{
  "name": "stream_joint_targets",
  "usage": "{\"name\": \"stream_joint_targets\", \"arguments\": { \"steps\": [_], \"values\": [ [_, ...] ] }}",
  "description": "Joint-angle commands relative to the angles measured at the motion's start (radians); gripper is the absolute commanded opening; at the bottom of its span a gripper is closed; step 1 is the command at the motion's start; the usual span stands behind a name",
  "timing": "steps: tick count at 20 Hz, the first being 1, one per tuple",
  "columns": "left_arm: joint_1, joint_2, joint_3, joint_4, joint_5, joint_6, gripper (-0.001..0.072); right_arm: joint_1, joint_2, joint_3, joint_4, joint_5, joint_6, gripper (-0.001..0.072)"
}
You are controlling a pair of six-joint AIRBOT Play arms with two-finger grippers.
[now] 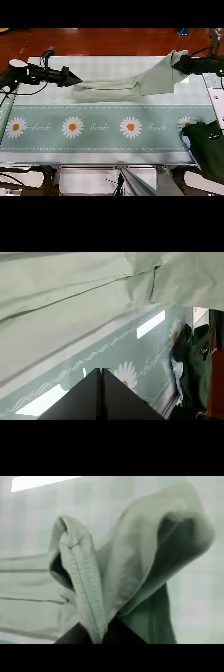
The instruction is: Fold the shirts.
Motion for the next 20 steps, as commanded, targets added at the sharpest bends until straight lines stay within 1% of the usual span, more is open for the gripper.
{"name": "stream_joint_targets", "arguments": {
  "steps": [1, 4, 6, 9, 10, 14, 17, 20],
  "values": [
    [-0.136, 0.000, 0.007, -0.016, 0.071, -0.041, 0.0034, 0.001, 0.133, 0.001, -0.155, 0.135, 0.122, 0.0024],
    [-0.267, -0.003, 0.007, -0.017, 0.166, -0.091, 0.0035, 0.000, 0.223, 0.001, -0.234, 0.212, 0.188, 0.0024],
    [-0.361, -0.005, 0.007, -0.017, 0.244, -0.124, 0.0034, 0.000, 0.264, 0.001, -0.246, 0.254, 0.208, 0.0024],
    [-0.511, -0.009, 0.007, -0.020, 0.348, -0.128, 0.0034, 0.001, 0.294, 0.001, -0.248, 0.305, 0.243, 0.0024],
    [-0.558, -0.016, 0.007, -0.020, 0.378, -0.142, 0.0034, 0.000, 0.299, 0.001, -0.248, 0.324, 0.246, 0.0024],
    [-0.694, -0.072, 0.007, -0.029, 0.441, -0.199, 0.0034, 0.000, 0.345, 0.001, -0.283, 0.386, 0.265, 0.0024],
    [-0.768, -0.120, 0.007, -0.123, 0.483, -0.199, 0.0034, 0.000, 0.399, 0.001, -0.326, 0.436, 0.278, 0.0024],
    [-0.826, -0.159, 0.007, -0.186, 0.526, -0.198, 0.0034, 0.000, 0.438, 0.001, -0.322, 0.483, 0.278, 0.0024]
  ]
}}
